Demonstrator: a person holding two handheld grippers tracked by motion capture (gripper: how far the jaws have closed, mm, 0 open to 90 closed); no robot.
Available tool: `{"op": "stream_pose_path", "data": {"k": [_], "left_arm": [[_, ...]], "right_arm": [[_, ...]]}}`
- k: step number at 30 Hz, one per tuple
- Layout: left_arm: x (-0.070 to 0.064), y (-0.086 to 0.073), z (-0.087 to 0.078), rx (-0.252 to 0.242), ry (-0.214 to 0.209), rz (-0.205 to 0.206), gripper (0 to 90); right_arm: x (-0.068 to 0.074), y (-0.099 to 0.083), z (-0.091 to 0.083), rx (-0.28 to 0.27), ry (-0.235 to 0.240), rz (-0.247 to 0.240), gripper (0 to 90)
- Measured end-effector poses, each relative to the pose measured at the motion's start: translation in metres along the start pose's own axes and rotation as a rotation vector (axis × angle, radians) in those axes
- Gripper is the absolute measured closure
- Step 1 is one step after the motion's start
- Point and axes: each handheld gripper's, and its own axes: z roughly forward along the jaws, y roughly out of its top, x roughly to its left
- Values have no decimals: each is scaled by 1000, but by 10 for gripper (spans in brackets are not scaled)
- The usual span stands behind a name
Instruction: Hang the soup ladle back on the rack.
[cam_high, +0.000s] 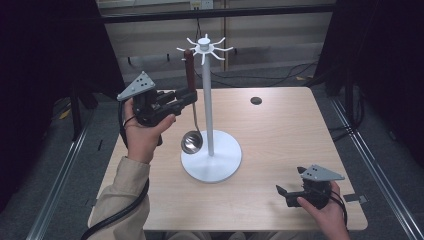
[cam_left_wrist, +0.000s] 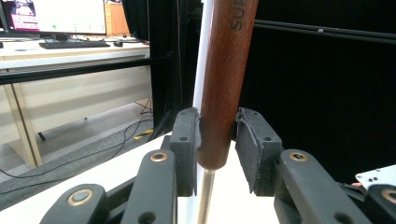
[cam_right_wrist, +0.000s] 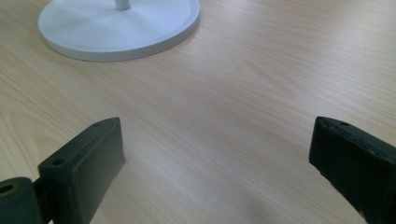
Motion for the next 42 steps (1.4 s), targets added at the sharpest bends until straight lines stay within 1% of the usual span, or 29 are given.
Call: {"op": "stream_pose_path", "data": {"k": [4, 5, 7, 8, 9, 10, 11, 13, 14, 15, 17, 18, 20, 21, 22, 23, 25, 26, 27, 28, 31, 32, 33, 42], "left_arm": [[0, 0, -2, -6, 1, 4, 656], [0, -1, -3, -15, 8, 7, 624], [0, -2, -4, -17, 10, 7, 577], [1, -2, -5, -22, 20, 13, 577], [0, -3, -6, -24, 22, 8, 548], [0, -3, -7, -19, 21, 2, 548], [1, -5, -8, -16, 14, 5, 530], [0, -6, -10, -14, 16, 0, 500], [0, -6, -10, -14, 16, 0, 499], [1, -6, -11, -11, 14, 12, 497], [0, -7, -12, -13, 21, 12, 489], [0, -7, -13, -5, 25, 20, 472], [-1, -9, -14, -1, 26, 22, 436], [-1, -10, -15, 7, 40, 29, 436], [0, -11, -15, 0, 36, 24, 418], [0, -12, -16, 3, 46, 20, 402], [1, -15, -18, 10, 52, 31, 381], [1, -16, -19, 14, 55, 29, 374], [1, -17, -19, 7, 56, 27, 348], [2, -19, -20, 4, 58, 26, 348], [3, -23, -22, 10, 67, 25, 312], [3, -24, -23, 12, 78, 22, 297], [4, -26, -23, 16, 76, 20, 268], [9, -44, -26, 37, 108, 11, 201]], "right_arm": [[0, 0, 0, 1, -1, -1, 29], [0, 0, -1, 1, 0, 0, 29], [0, 0, -1, 4, -2, -3, 29], [0, 0, -1, 4, -2, -3, 29], [1, 1, -1, -1, -3, 1, 29], [1, 1, -1, -1, -3, 1, 29], [1, 2, 0, -4, 0, -4, 28], [2, 2, 1, 3, 2, -9, 29], [2, 2, 1, 3, 2, -9, 29], [2, 1, 1, 4, 3, -10, 29], [2, 1, 1, 5, 1, -9, 28], [2, 1, 1, 4, -1, -7, 29], [2, 1, 0, 4, -1, -6, 28], [2, 1, 0, 4, -2, -7, 29], [2, 1, 1, 4, -2, -7, 29], [2, 1, 1, 5, 0, -6, 29], [3, 1, 1, 6, 2, -11, 29], [3, 2, 1, 7, 1, -11, 29], [2, 2, 1, 4, 2, -11, 28], [2, 2, 1, 4, 2, -11, 28], [2, 2, 1, 4, 2, -11, 29], [3, 2, 1, 6, 1, -10, 28], [3, 2, 1, 7, 2, -9, 29], [3, 2, 2, 7, 3, -15, 29]]}}
